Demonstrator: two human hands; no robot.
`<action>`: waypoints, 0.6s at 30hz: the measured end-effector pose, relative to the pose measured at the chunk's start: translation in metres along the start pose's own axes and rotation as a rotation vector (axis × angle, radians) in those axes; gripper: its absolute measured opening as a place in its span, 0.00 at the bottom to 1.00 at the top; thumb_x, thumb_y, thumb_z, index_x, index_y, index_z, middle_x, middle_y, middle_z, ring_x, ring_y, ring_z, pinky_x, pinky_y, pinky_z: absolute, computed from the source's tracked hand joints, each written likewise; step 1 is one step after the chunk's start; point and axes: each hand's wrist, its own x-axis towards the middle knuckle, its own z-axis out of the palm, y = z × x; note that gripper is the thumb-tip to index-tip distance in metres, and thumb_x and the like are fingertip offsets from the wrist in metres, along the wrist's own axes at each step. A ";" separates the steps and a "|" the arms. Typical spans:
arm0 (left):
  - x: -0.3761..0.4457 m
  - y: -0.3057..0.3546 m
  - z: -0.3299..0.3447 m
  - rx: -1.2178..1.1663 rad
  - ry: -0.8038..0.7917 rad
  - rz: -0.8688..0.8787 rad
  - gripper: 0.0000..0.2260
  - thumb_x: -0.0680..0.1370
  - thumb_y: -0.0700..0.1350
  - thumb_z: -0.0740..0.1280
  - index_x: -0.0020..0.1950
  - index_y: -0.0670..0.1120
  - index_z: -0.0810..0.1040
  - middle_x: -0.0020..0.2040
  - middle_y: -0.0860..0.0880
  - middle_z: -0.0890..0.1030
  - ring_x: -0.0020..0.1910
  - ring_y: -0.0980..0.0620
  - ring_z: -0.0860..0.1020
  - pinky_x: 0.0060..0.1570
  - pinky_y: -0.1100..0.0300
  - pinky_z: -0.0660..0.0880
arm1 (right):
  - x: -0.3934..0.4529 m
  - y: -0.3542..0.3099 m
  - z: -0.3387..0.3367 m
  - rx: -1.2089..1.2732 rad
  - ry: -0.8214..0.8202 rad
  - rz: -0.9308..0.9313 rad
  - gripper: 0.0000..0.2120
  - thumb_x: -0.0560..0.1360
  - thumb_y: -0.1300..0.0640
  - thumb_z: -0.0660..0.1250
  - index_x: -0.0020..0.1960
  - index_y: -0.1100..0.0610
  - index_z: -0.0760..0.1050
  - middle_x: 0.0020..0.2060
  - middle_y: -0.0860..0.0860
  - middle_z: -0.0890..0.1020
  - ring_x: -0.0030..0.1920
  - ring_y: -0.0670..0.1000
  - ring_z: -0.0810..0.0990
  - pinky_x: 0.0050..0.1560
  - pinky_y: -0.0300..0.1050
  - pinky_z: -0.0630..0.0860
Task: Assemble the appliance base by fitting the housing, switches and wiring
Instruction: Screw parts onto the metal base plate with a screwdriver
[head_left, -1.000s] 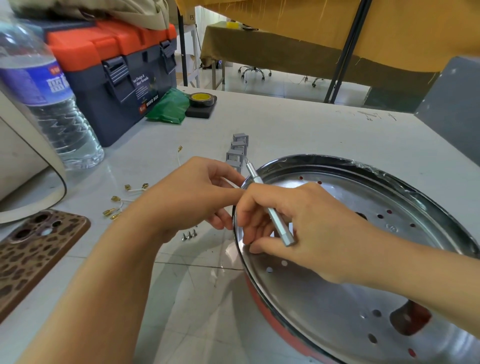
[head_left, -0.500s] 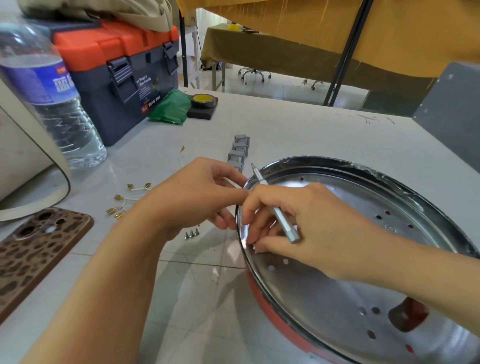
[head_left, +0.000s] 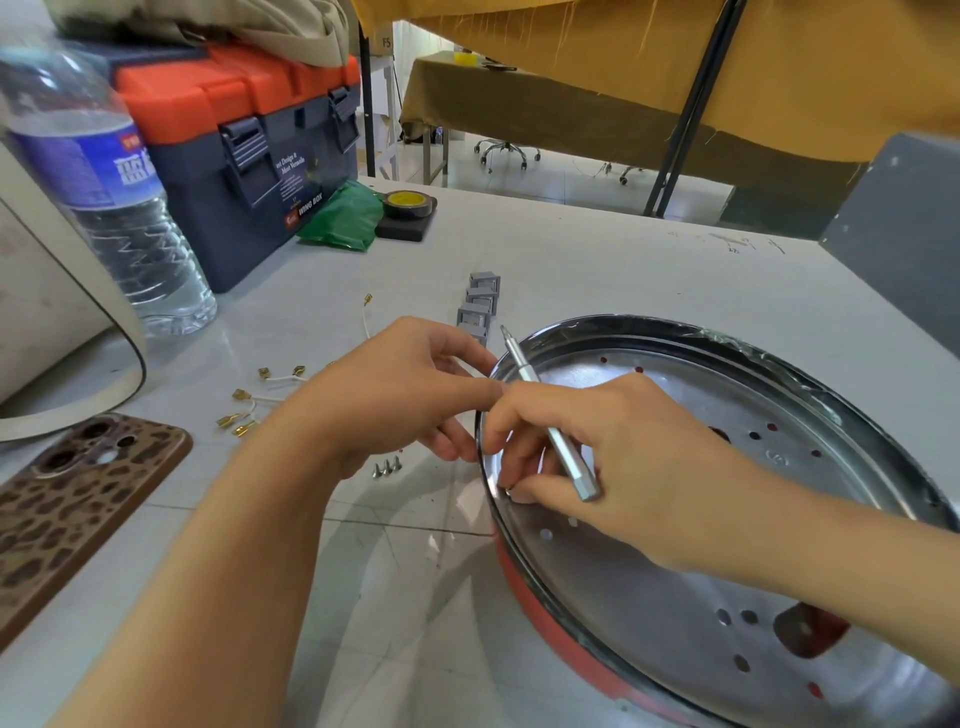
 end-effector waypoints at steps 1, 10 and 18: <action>0.000 0.000 0.000 -0.001 0.002 -0.002 0.11 0.64 0.46 0.70 0.45 0.48 0.78 0.29 0.50 0.81 0.23 0.54 0.77 0.24 0.66 0.73 | -0.001 0.000 0.000 0.005 0.003 0.007 0.13 0.70 0.65 0.72 0.45 0.48 0.75 0.38 0.45 0.83 0.39 0.47 0.81 0.42 0.43 0.75; 0.003 -0.004 -0.002 0.038 -0.005 -0.025 0.09 0.72 0.46 0.71 0.51 0.46 0.80 0.37 0.50 0.83 0.25 0.54 0.78 0.27 0.64 0.74 | -0.004 -0.004 -0.023 0.372 0.016 0.196 0.05 0.79 0.57 0.61 0.50 0.56 0.76 0.38 0.52 0.84 0.34 0.46 0.81 0.36 0.41 0.80; 0.008 -0.010 -0.001 0.134 -0.005 -0.055 0.10 0.73 0.55 0.68 0.48 0.51 0.81 0.43 0.52 0.84 0.35 0.59 0.82 0.37 0.63 0.78 | -0.005 -0.002 -0.031 0.592 0.107 0.284 0.23 0.73 0.41 0.57 0.40 0.57 0.83 0.30 0.55 0.81 0.30 0.51 0.78 0.34 0.39 0.79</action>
